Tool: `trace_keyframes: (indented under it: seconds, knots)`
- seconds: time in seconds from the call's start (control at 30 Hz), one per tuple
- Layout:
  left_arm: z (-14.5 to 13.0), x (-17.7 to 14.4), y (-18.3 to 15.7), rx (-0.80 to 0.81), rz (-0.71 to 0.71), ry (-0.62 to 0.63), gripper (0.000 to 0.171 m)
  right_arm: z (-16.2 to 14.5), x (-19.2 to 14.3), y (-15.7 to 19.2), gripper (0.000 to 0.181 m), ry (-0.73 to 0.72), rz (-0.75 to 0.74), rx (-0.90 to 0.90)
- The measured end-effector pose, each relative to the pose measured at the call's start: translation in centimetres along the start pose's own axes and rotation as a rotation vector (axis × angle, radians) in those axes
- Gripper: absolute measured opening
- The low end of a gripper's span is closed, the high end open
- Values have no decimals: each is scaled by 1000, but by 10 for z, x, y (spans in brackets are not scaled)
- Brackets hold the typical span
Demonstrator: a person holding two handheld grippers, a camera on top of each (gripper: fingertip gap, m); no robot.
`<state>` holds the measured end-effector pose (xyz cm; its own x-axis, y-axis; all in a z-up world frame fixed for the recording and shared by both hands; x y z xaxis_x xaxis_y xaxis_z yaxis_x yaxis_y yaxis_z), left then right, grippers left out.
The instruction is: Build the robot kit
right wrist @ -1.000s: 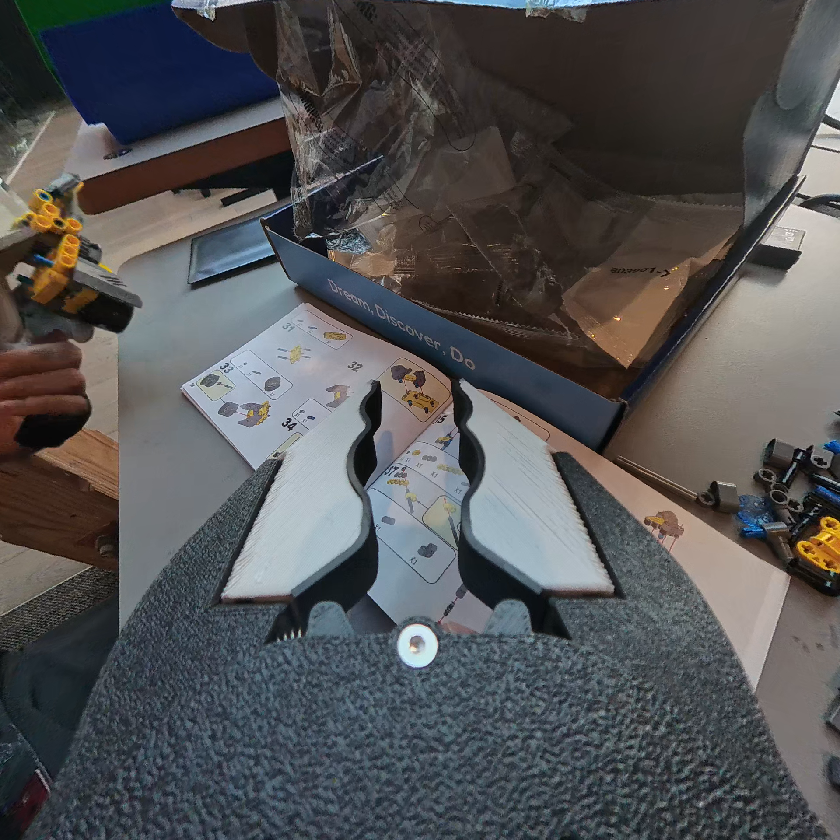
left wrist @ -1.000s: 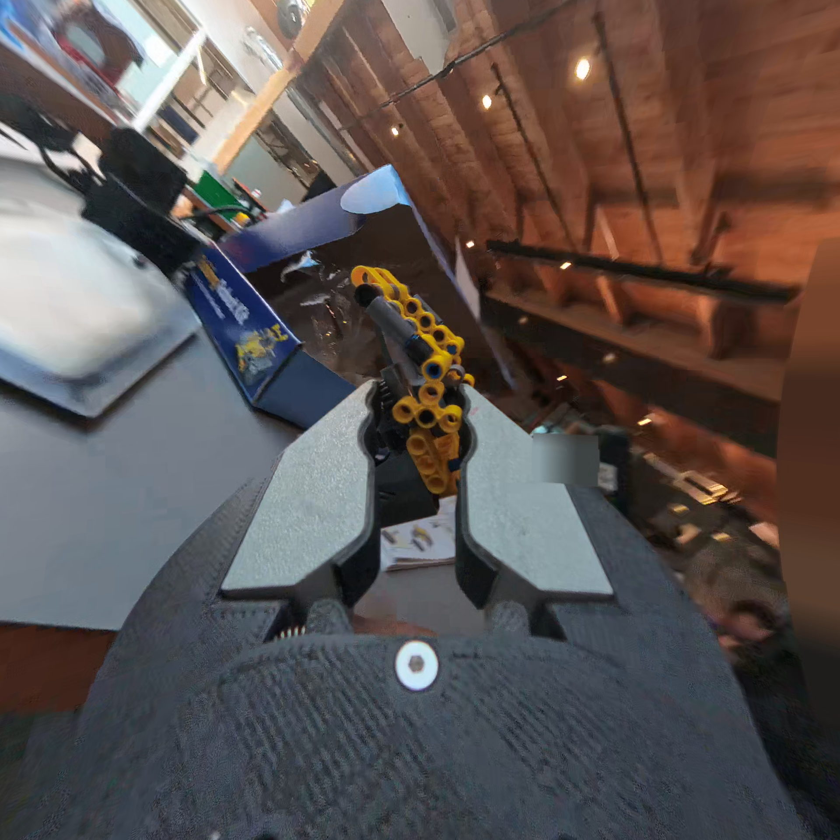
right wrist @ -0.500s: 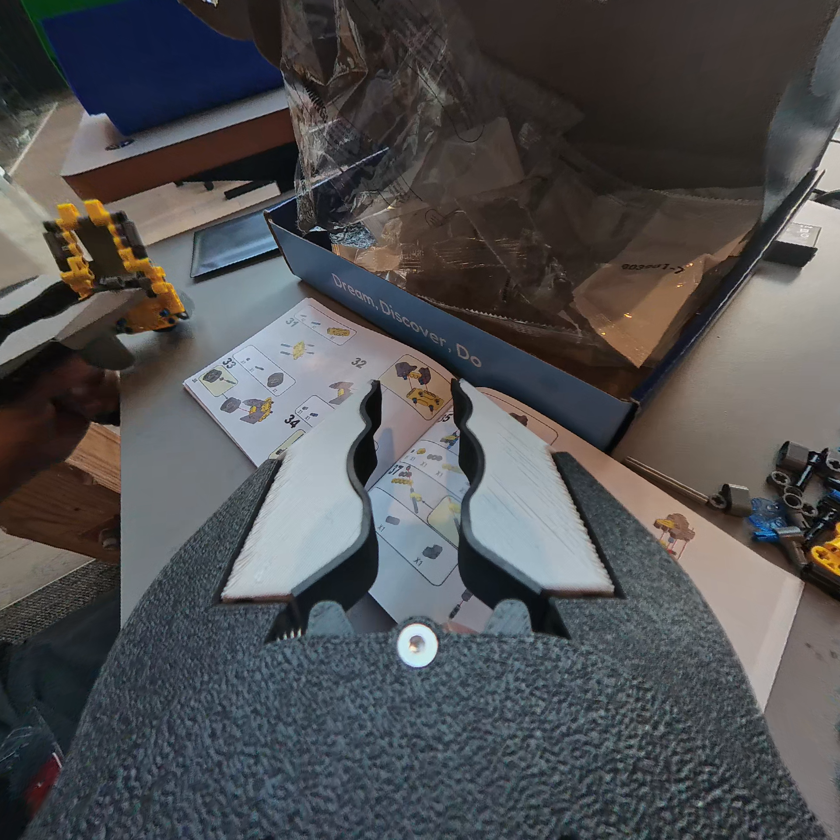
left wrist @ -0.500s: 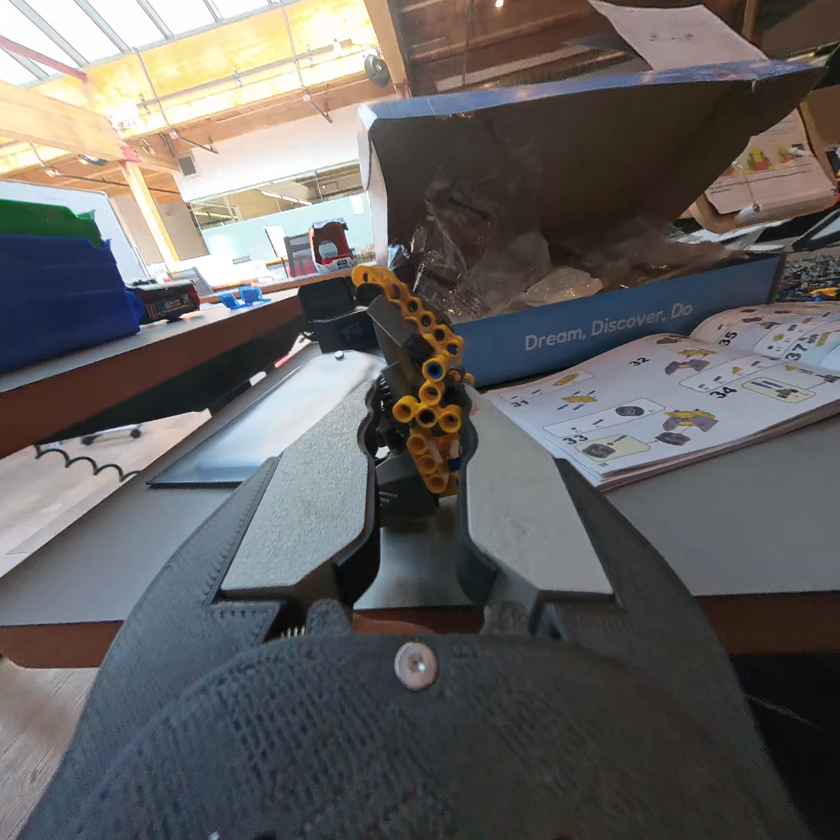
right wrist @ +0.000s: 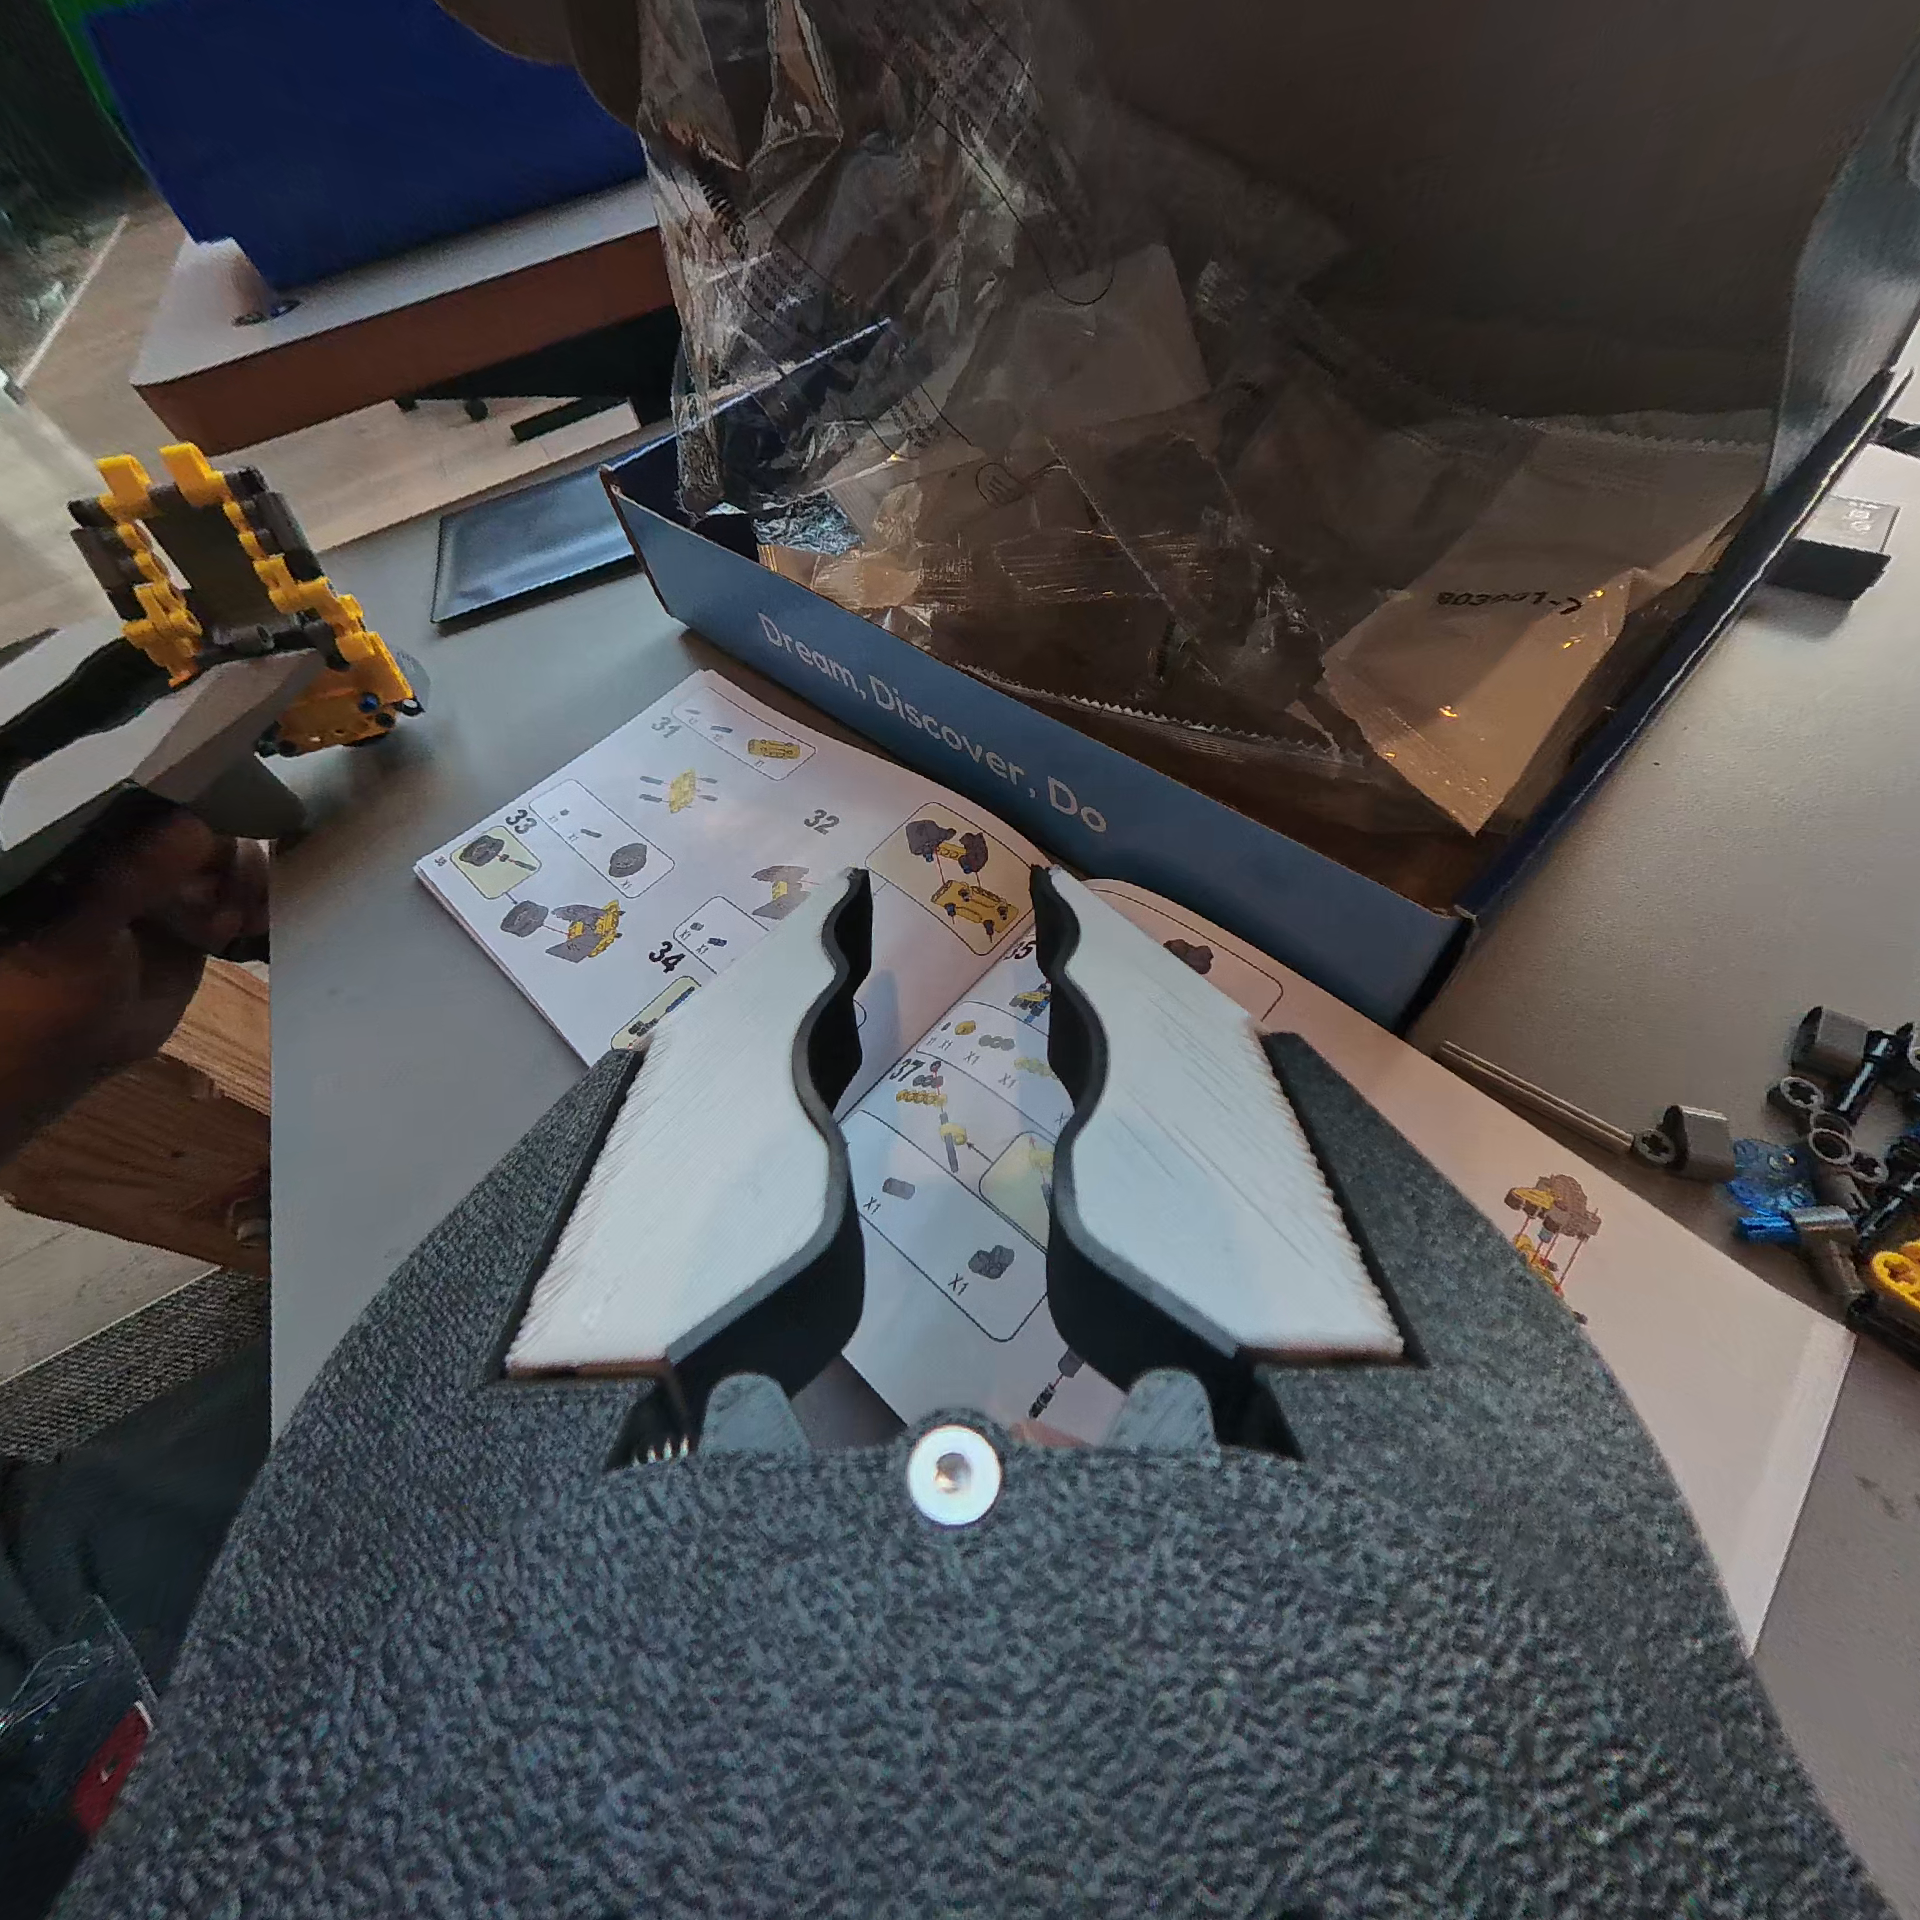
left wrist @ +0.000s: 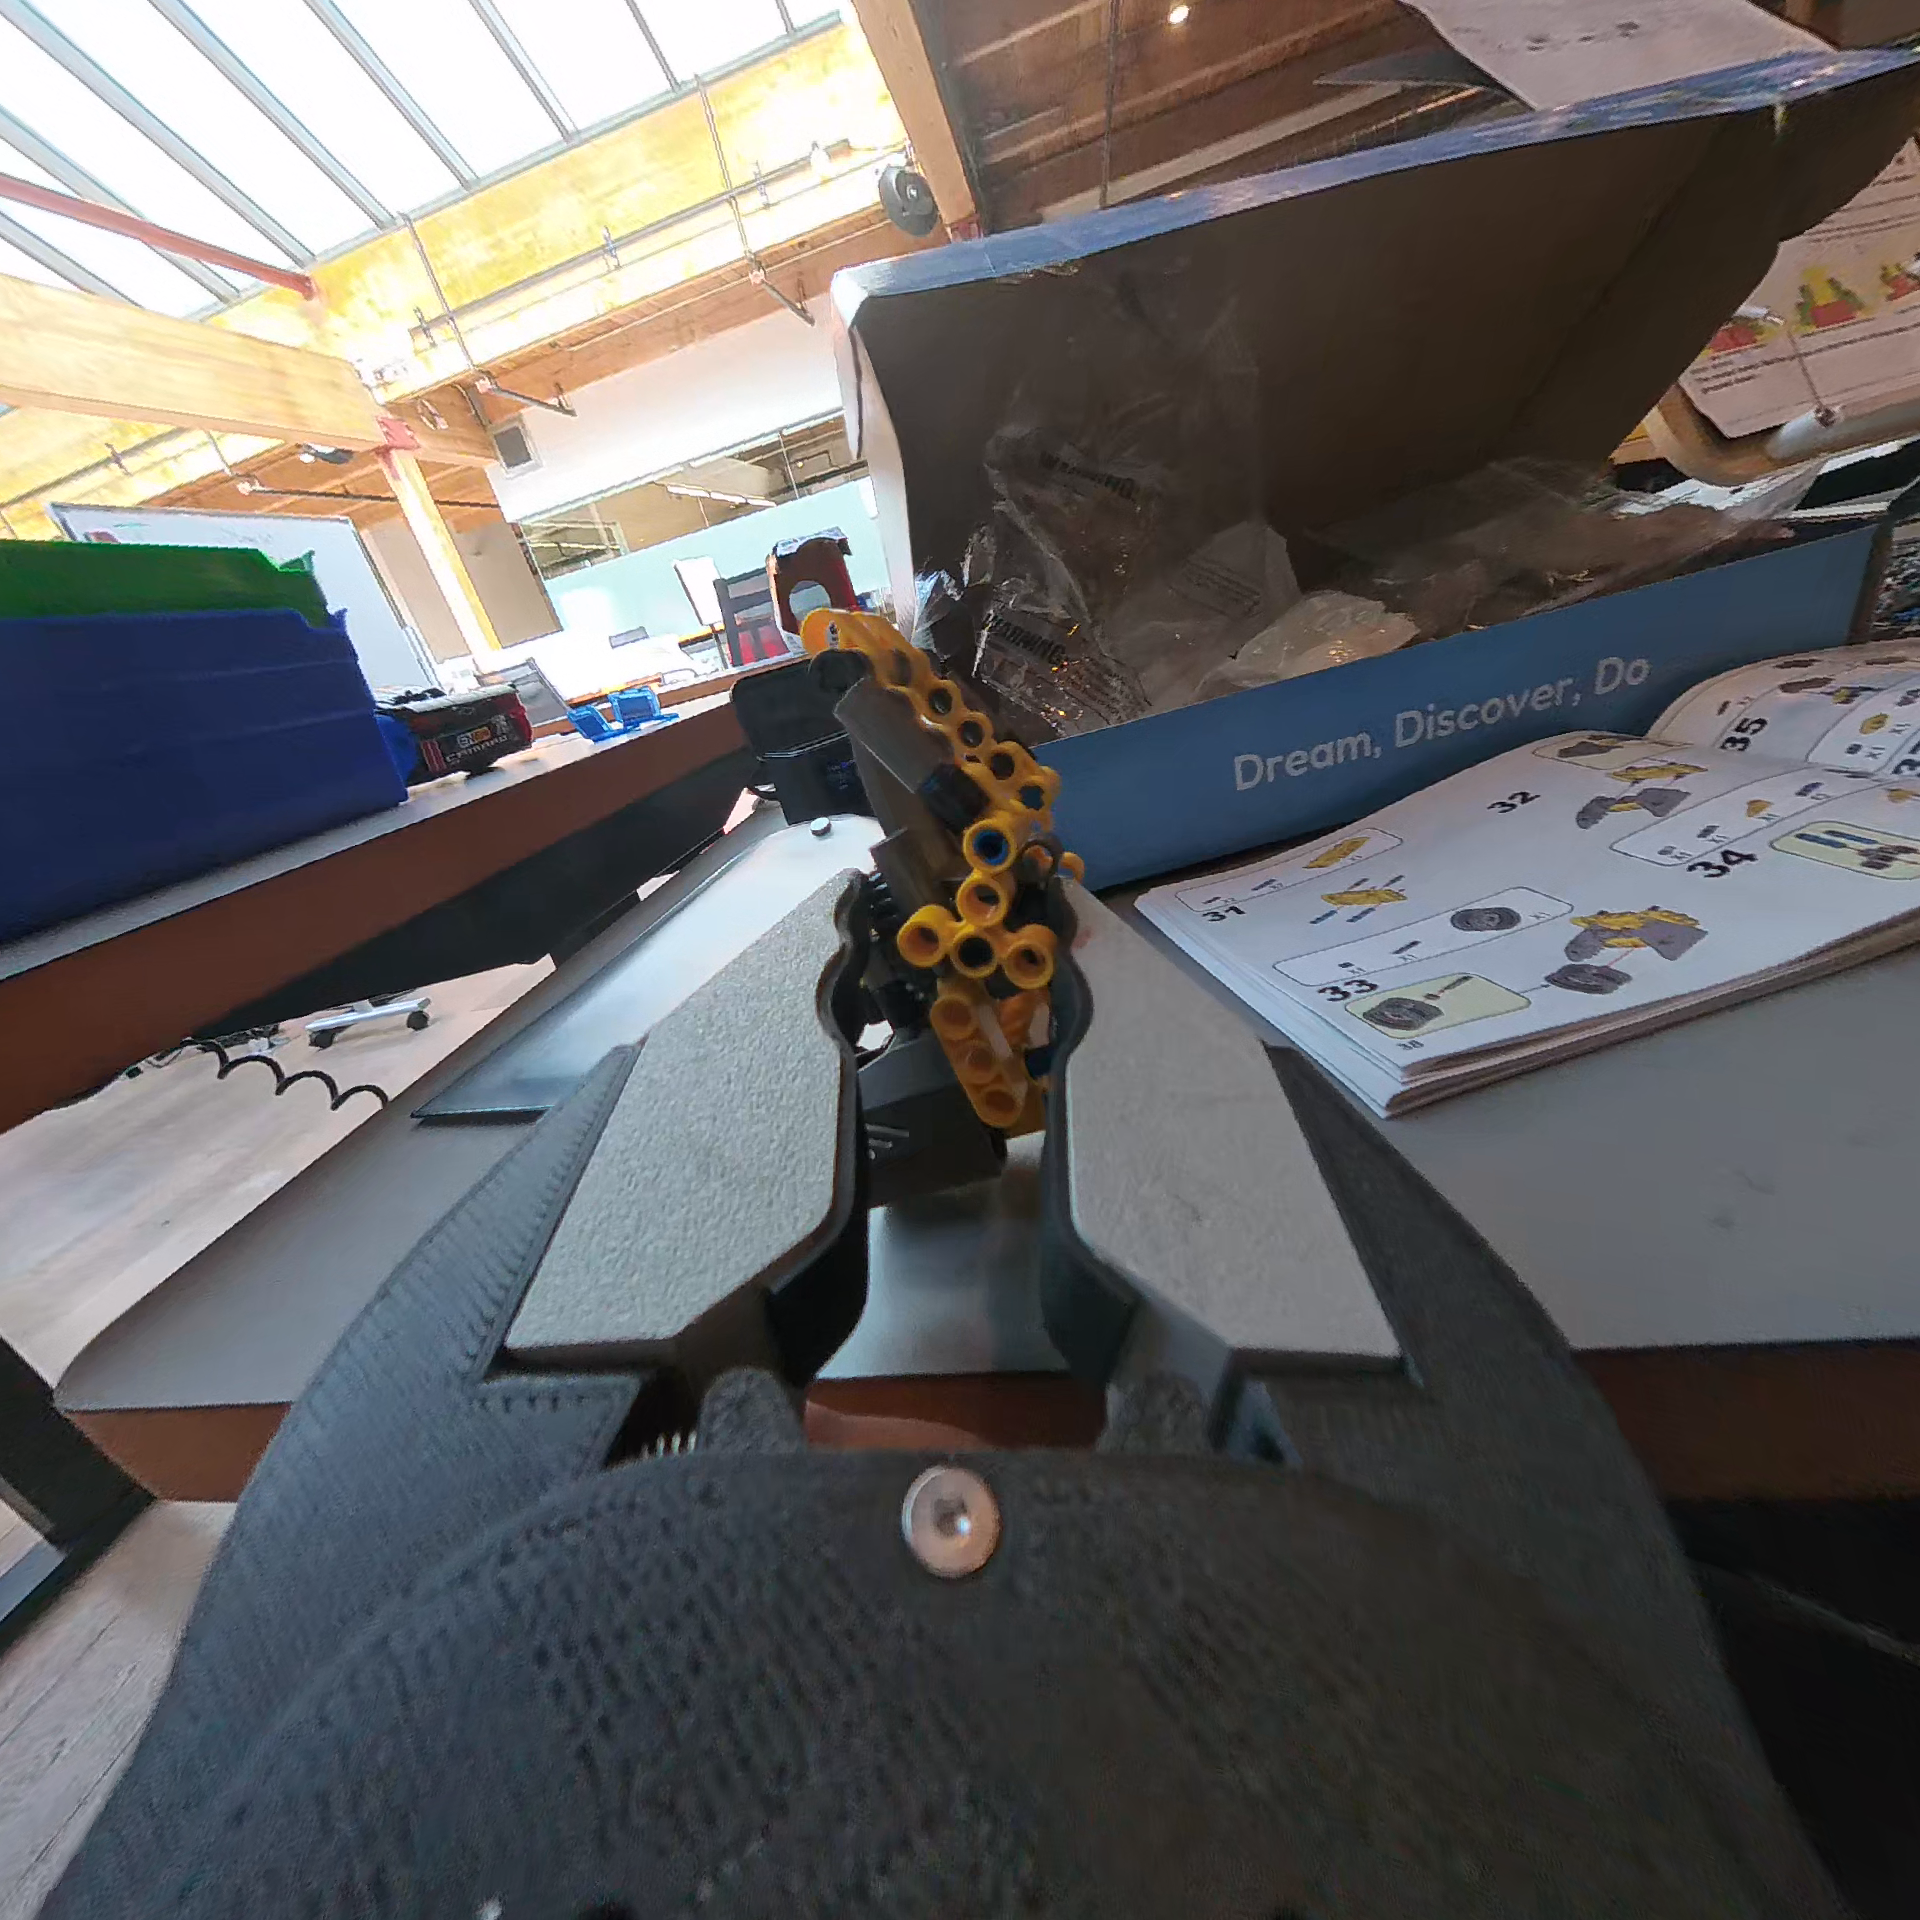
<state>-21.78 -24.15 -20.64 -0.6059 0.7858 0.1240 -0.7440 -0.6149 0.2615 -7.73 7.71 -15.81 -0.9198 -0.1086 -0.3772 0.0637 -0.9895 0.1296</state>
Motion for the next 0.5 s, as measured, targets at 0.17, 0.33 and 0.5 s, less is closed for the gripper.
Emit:
trace_keyframes:
  seconds: [0.17, 0.33, 0.5]
  knots:
    - [0, 0, 1, -24, -2, 7, 30, 0, 0, 0, 30, -3, -1, 0]
    - [0, 0, 0, -35, 6, 5, 30, 1, -1, 0, 31, -8, -2, 1]
    - [1, -1, -2, -34, 3, 6, 30, 1, -2, -1, 30, -13, -2, 5]
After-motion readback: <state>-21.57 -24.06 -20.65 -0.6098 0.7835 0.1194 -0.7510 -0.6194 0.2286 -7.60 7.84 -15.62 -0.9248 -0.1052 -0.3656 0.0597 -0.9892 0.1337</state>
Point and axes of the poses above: each gripper's, where its closed fingertips meet, x out along the fingers, z out of its top, y = z × x across the jaws, the point moved 9 cm from there along -x, back along the fingers, and after that the axes turned 4 degrees about -z, right-handed, at the moved point
